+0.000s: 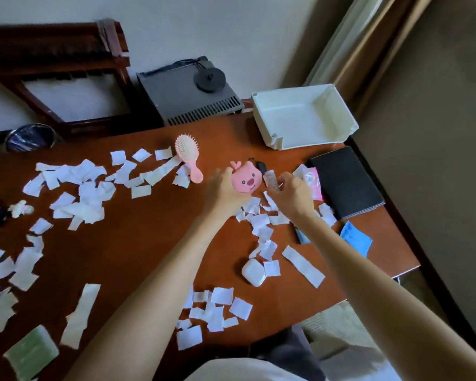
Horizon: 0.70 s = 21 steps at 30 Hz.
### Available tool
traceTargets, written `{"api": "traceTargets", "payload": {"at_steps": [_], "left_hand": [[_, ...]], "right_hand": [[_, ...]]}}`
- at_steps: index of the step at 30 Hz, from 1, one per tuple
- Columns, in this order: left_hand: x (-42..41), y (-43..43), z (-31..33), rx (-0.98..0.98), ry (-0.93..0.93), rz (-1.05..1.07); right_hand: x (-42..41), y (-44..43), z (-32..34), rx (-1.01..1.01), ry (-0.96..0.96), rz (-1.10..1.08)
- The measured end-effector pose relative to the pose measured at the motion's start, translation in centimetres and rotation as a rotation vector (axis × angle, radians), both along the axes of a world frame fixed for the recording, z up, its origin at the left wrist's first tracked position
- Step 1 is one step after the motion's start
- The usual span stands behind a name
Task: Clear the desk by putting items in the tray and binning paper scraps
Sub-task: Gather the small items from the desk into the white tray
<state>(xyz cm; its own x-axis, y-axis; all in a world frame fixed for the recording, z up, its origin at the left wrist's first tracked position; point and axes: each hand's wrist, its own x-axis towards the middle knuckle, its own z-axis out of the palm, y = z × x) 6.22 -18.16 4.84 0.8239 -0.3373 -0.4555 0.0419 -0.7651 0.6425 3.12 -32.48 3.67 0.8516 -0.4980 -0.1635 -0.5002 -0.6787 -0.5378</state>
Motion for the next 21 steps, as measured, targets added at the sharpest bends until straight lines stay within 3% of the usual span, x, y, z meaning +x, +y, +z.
{"api": "traceTargets", "payload": {"at_steps": [2, 5, 12, 21], "left_hand": [[1.1, -2.3, -0.3, -0.028, -0.028, 0.002], [4.9, -6.6, 0.6, -0.02, -0.247, 0.063], [10.1, -17.5, -0.3, -0.042, -0.318, 0.113], [17.2, -25.8, -3.5, 0.271, -0.353, 0.08]], "right_hand": [[1.2, -2.1, 0.1, -0.03, -0.014, -0.026], [3.3, -6.1, 0.0, -0.029, -0.02, -0.054], [9.8, -16.7, -1.4, 0.03, -0.028, 0.031], [17.5, -25.8, -4.7, 0.068, 0.16, 0.134]]}}
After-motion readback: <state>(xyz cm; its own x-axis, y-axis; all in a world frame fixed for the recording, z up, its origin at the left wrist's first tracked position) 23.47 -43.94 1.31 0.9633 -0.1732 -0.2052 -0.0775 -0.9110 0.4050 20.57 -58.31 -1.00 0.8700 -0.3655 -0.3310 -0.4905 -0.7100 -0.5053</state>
